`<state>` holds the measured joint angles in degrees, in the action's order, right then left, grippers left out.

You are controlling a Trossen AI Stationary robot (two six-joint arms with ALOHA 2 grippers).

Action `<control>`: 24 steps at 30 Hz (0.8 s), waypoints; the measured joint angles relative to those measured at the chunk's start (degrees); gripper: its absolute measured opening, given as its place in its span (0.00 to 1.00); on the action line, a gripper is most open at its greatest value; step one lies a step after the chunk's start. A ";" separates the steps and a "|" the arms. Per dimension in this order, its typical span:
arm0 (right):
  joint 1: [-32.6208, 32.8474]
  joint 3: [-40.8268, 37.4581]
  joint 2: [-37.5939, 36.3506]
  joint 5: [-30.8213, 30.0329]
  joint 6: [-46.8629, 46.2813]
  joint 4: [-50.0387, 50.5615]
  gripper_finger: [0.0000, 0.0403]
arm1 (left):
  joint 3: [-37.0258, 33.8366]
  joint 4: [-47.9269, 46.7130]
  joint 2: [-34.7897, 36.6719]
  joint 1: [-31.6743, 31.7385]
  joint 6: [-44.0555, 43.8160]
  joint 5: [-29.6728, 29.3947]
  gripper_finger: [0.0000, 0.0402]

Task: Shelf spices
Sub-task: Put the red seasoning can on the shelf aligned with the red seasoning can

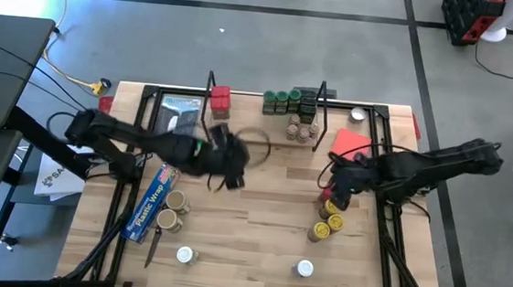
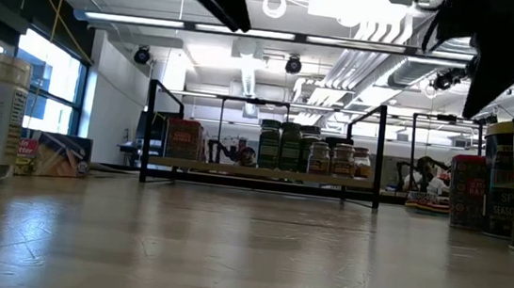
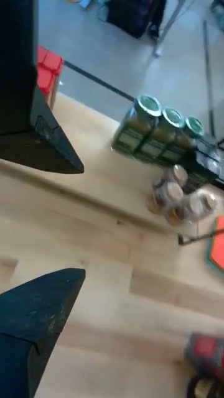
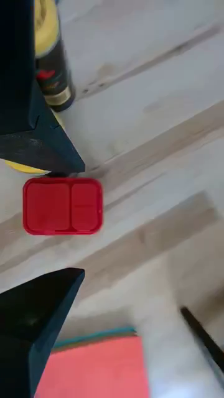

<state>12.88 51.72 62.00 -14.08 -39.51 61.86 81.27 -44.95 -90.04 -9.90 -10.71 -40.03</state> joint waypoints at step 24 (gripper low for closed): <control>-5.79 0.00 18.68 9.90 8.55 -2.96 0.64 | -3.18 0.70 -0.58 -8.08 -8.69 -8.89 0.64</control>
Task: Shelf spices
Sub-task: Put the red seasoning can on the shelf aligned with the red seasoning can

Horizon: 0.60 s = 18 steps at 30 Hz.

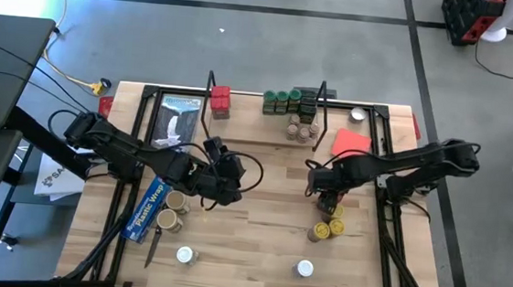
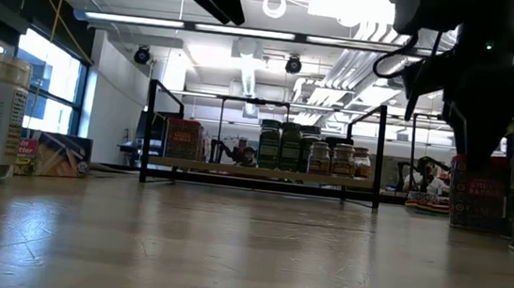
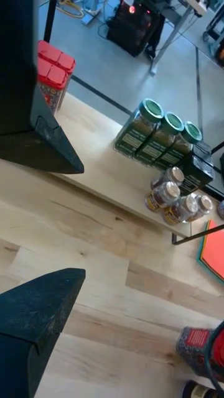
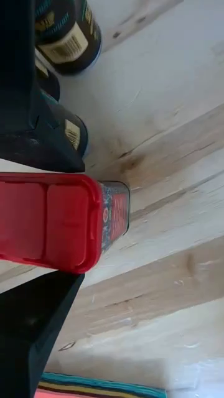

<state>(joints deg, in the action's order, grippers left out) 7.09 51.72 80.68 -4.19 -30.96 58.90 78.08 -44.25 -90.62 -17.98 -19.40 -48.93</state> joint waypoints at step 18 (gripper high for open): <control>-0.38 9.58 10.65 1.40 7.75 -14.83 0.51 | 0.00 -1.41 -0.01 -1.89 -3.10 0.11 0.64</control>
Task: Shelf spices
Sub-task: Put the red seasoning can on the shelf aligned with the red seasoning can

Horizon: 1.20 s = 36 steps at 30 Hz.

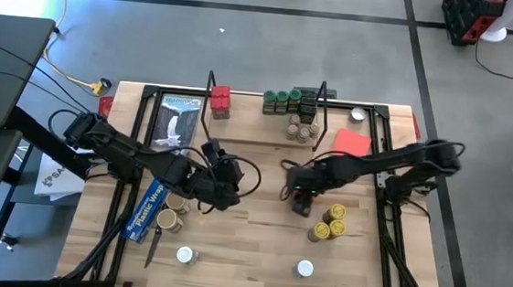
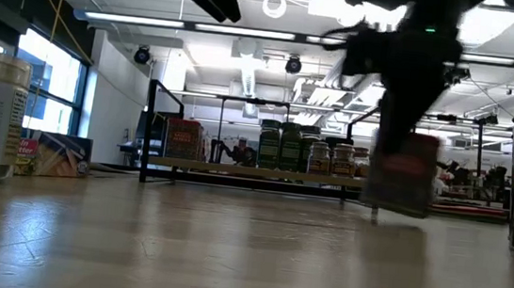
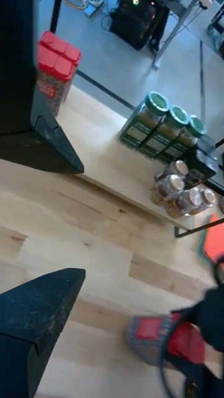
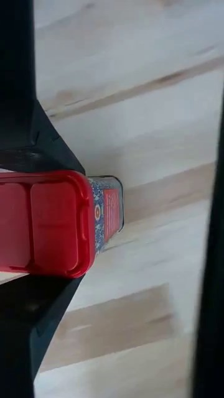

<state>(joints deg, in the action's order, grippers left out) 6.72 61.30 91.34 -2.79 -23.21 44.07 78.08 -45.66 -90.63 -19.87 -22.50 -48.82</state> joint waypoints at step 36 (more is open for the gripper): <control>10.05 43.56 18.38 -16.82 22.18 29.92 0.70 | -3.00 -16.05 -0.52 -16.27 -28.32 -7.30 0.64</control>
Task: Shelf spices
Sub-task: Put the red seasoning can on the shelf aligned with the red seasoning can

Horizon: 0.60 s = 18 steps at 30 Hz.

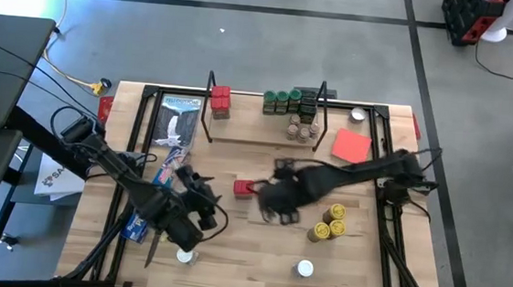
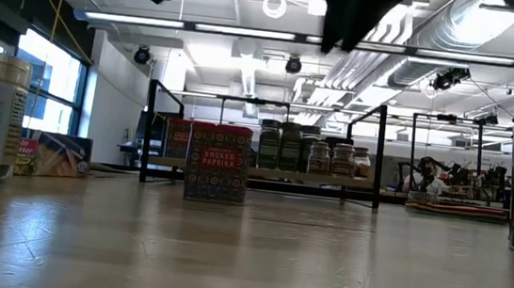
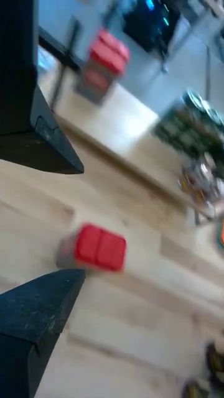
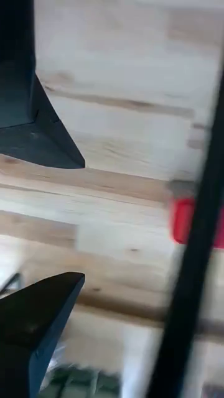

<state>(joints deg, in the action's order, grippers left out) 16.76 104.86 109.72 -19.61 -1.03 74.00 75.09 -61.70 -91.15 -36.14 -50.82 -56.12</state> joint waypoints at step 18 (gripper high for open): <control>25.98 -42.12 -40.18 -21.17 -52.90 -4.83 0.70 | -8.82 37.28 -0.84 23.09 46.70 32.75 0.64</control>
<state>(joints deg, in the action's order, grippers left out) 42.74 62.74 69.54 -40.78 -53.93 69.16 66.27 -24.42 -91.99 -13.05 -4.12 -23.37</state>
